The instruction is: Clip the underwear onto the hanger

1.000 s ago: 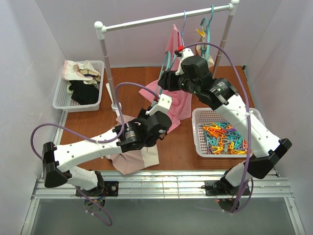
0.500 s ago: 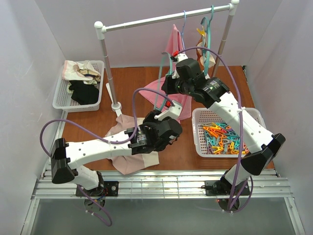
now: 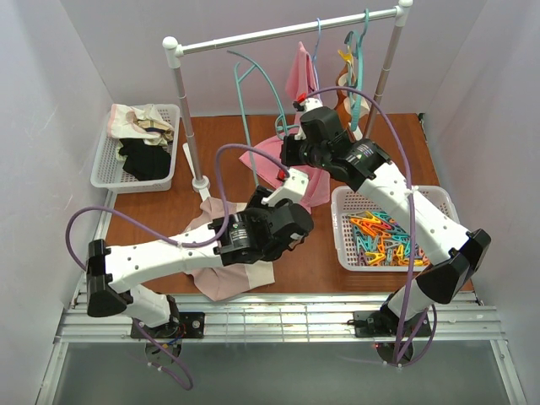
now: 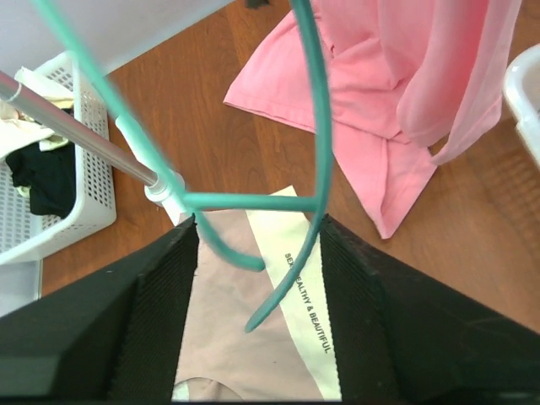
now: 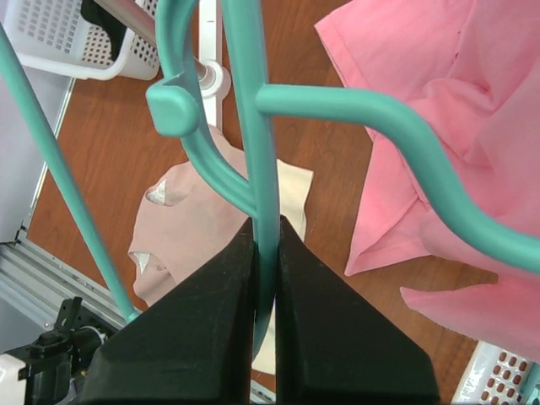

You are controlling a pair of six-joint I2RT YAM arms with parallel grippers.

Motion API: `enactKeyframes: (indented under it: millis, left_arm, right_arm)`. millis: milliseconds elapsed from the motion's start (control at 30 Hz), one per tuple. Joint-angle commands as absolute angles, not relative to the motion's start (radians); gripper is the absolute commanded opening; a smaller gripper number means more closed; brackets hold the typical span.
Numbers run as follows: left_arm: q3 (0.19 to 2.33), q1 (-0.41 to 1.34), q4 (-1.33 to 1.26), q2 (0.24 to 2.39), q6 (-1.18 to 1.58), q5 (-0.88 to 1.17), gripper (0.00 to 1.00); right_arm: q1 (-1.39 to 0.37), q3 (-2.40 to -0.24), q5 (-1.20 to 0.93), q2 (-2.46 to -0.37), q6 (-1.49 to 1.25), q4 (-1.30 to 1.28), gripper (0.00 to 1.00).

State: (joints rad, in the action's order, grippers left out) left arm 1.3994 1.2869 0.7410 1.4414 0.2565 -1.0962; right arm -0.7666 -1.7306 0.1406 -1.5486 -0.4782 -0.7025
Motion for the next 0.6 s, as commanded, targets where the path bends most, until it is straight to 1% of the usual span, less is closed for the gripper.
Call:
enactKeyframes:
  millis: [0, 33, 167, 367, 433, 467, 500, 533, 567]
  left_arm:
    - [1.473, 1.276, 0.833, 1.336, 0.353, -1.195, 0.52]
    - [1.477, 1.276, 0.830, 1.325, 0.354, -1.193, 0.56]
    - [1.476, 1.276, 0.790, 1.229, 0.367, -1.157, 0.61]
    - [1.344, 1.275, 0.640, 1.042, 0.403, -1.124, 0.65]
    - [1.319, 1.272, 0.664, 1.034, 0.449, -1.111, 0.68]
    - [1.324, 1.258, 0.736, 1.043, 0.486, -1.095, 0.69]
    - [1.327, 1.249, 0.783, 1.051, 0.614, -1.056, 0.69]
    - [1.309, 1.238, 0.825, 1.054, 0.662, -1.030, 0.70]
    - [1.283, 1.208, 0.816, 1.045, 0.685, -0.997, 0.70]
  right_arm:
    - [-0.761, -1.703, 0.189, -1.516, -0.413, -0.778, 0.01]
    - [-0.761, -1.701, 0.190, -1.514, -0.414, -0.776, 0.01]
    - [-0.759, -1.697, 0.207, -1.516, -0.411, -0.776, 0.01]
    - [-0.761, -1.666, 0.209, -1.505, -0.413, -0.776, 0.01]
    - [-0.759, -1.640, 0.207, -1.497, -0.419, -0.773, 0.01]
    - [-0.759, -1.602, 0.195, -1.488, -0.422, -0.767, 0.01]
    - [-0.761, -1.571, 0.187, -1.480, -0.426, -0.761, 0.01]
    - [-0.762, -1.539, 0.177, -1.471, -0.437, -0.752, 0.01]
    - [-0.764, -1.452, 0.158, -1.448, -0.440, -0.732, 0.01]
